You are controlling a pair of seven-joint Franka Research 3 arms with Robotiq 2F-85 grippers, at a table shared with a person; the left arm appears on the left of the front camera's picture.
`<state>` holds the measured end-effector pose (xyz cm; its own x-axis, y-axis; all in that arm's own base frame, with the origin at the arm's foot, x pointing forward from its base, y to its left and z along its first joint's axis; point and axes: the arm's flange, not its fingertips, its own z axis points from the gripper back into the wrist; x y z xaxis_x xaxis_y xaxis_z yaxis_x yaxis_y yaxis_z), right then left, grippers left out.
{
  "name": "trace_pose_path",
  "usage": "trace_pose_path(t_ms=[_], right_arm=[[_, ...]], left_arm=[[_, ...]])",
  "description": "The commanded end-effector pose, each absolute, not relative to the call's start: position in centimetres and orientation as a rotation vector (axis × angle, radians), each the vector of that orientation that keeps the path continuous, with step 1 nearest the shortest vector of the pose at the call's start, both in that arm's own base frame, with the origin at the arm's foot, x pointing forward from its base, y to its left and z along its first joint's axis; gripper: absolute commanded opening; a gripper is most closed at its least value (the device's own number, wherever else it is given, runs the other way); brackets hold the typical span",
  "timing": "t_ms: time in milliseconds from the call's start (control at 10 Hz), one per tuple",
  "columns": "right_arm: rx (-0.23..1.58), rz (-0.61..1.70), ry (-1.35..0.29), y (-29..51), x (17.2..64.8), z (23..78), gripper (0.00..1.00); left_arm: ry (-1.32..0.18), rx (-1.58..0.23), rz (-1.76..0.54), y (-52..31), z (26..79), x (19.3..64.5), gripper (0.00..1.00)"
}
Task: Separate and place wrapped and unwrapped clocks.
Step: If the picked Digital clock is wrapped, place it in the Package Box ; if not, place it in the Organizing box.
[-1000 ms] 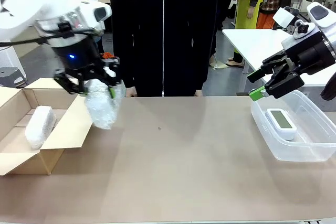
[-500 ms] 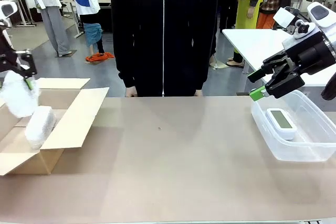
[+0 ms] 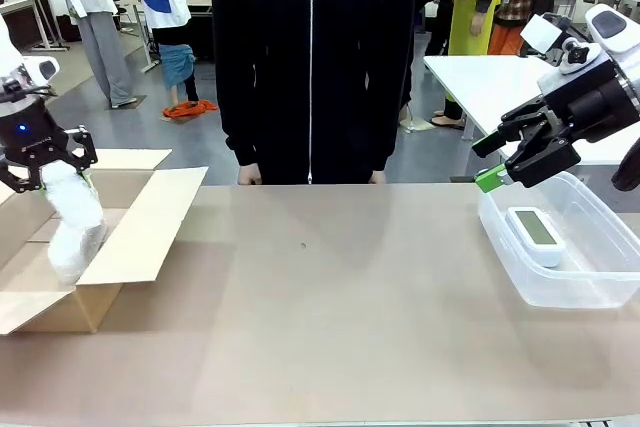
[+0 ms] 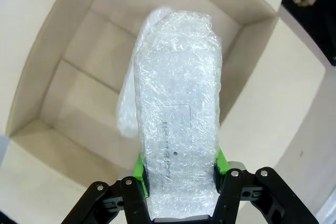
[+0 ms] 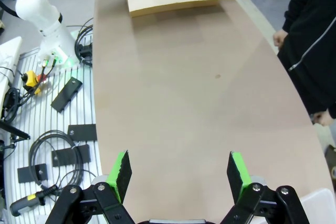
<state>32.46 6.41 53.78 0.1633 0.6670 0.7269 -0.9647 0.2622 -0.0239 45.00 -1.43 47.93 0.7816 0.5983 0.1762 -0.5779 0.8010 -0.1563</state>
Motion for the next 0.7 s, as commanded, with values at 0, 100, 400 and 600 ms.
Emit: trace_pose_path(t_ms=[0, 100, 400, 600], right_arm=[[0.545, 1.25, -0.732, 6.7, 32.7, 53.7, 0.95], [0.545, 1.25, -0.732, 6.7, 32.7, 53.7, 0.95], [0.545, 1.25, -0.732, 6.7, 32.7, 53.7, 0.95], [0.545, 1.25, -0.732, 6.7, 32.7, 53.7, 0.95]], left_arm=[[-0.298, -0.064, 0.714, -0.5, 46.3, 45.8, 0.53], [-0.297, -0.051, 0.747, 0.0, 45.4, 46.4, 0.53], [-0.254, -0.031, 0.805, 0.8, 42.5, 48.0, 0.53], [-0.25, 0.012, 0.862, 1.5, 40.8, 48.2, 0.53]])
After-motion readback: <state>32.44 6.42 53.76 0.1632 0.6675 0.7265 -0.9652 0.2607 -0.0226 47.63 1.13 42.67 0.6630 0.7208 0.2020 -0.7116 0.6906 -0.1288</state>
